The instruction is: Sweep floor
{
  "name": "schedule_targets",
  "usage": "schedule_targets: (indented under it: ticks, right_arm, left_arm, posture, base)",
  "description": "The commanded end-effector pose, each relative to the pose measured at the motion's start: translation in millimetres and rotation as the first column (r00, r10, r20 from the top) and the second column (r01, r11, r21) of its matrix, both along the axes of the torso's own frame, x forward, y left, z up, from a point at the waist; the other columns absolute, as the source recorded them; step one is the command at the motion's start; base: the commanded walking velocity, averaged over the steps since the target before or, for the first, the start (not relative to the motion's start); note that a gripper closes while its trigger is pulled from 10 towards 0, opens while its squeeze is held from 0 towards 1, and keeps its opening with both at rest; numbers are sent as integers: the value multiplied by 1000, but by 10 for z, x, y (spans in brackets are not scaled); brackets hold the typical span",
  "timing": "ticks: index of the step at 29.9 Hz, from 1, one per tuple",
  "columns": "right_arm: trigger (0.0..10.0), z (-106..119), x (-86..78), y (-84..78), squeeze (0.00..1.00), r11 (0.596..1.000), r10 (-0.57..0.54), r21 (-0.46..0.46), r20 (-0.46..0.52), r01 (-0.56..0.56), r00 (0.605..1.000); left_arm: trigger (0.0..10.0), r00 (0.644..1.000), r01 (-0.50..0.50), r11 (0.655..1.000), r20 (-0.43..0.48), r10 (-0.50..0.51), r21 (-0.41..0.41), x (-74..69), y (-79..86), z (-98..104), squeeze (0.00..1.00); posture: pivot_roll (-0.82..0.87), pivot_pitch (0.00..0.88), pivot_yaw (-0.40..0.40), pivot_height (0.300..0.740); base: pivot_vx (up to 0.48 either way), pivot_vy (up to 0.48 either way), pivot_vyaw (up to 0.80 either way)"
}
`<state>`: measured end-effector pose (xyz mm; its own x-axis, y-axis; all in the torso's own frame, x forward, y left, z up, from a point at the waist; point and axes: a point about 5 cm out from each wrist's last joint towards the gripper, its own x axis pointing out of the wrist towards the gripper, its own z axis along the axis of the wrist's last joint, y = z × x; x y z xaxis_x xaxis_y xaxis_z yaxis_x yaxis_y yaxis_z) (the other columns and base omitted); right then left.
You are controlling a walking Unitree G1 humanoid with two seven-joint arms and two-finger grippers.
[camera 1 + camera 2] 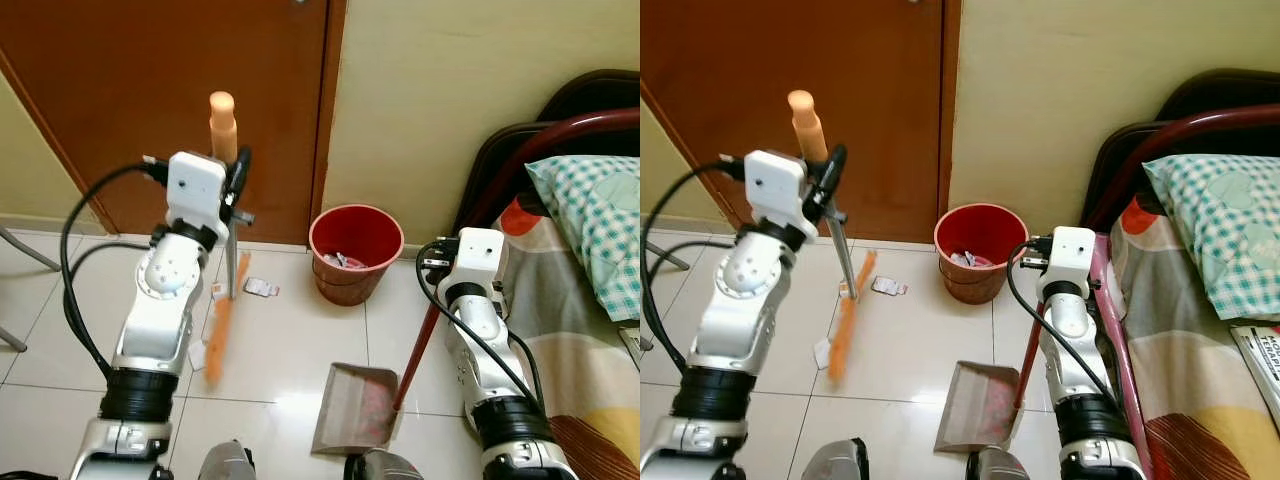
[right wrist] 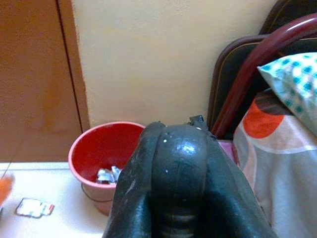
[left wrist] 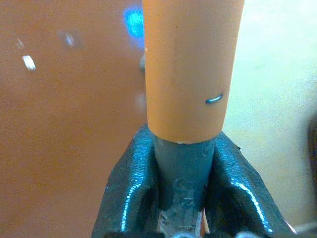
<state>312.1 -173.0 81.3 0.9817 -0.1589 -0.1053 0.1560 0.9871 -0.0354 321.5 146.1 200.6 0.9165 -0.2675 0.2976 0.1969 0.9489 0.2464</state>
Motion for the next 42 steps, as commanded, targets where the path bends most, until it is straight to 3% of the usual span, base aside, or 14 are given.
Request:
schedule_targets:
  ticks: [1,5,7,9,14,15,16,20,26,35,41,42]
  right_arm:
    - [10000,59,38,2,0,1000,6,-5,30,-5,1000]
    - [10000,27,31,17,0,1000,11,-6,21,-11,1000]
    - [10000,19,29,25,0,1000,13,-5,20,-13,1000]
    - [10000,11,33,60,0,1000,32,1,21,-32,999]
    - [10000,26,41,109,0,998,59,9,39,-59,997]
    - [10000,26,41,109,0,998,59,9,39,-59,997]
    - [10000,26,44,112,0,998,59,12,40,-59,997]
    - [10000,50,73,142,0,998,65,19,51,-66,997]
    - [10000,90,125,165,0,997,68,24,68,-70,995]
    - [10000,140,209,172,0,999,50,12,86,-51,995]
    - [10000,91,240,144,0,999,7,-36,51,-5,999]
    - [10000,61,245,156,0,999,-3,-37,35,4,999]
  left_arm:
    - [10000,993,9,1000,115,-8,-7,-19,-10,306,0]
    - [10000,981,-44,999,192,42,3,-4,97,564,0]
    - [10000,979,-56,998,196,53,11,4,177,558,0]
    - [10000,984,-103,993,151,94,54,34,394,368,0]
    - [10000,983,-179,978,47,175,104,15,636,14,0]
    - [10000,983,-179,978,47,175,104,15,636,14,0]
    - [10000,983,-185,976,6,186,119,-15,680,-150,0]
    - [10000,975,-191,973,-89,203,126,-70,720,-458,0]
    - [10000,971,-161,987,-177,158,-2,-43,609,-653,0]
    - [10000,945,51,999,-322,-50,-7,-7,218,-928,0]
    - [10000,907,249,966,-333,-259,-74,-76,-86,-909,0]
    - [10000,885,329,939,-312,-344,-101,-118,-202,-875,0]
  posture:
    - [61,81,-39,740]
    - [61,81,-39,740]
    - [71,84,-38,740]
    - [77,83,-40,740]
    - [78,87,-39,740]
    - [78,87,-39,740]
    - [78,87,-39,740]
    - [81,89,-44,740]
    - [82,95,-48,740]
    - [74,90,-44,740]
    - [76,93,-41,740]
    - [79,95,-43,740]
  base:
    - [0,0,0]
    - [0,0,0]
    - [0,0,0]
    - [0,0,0]
    - [0,0,0]
    - [0,0,0]
    - [0,0,0]
    - [0,0,0]
    - [0,0,0]
    - [0,0,0]
    - [0,0,0]
    - [0,0,0]
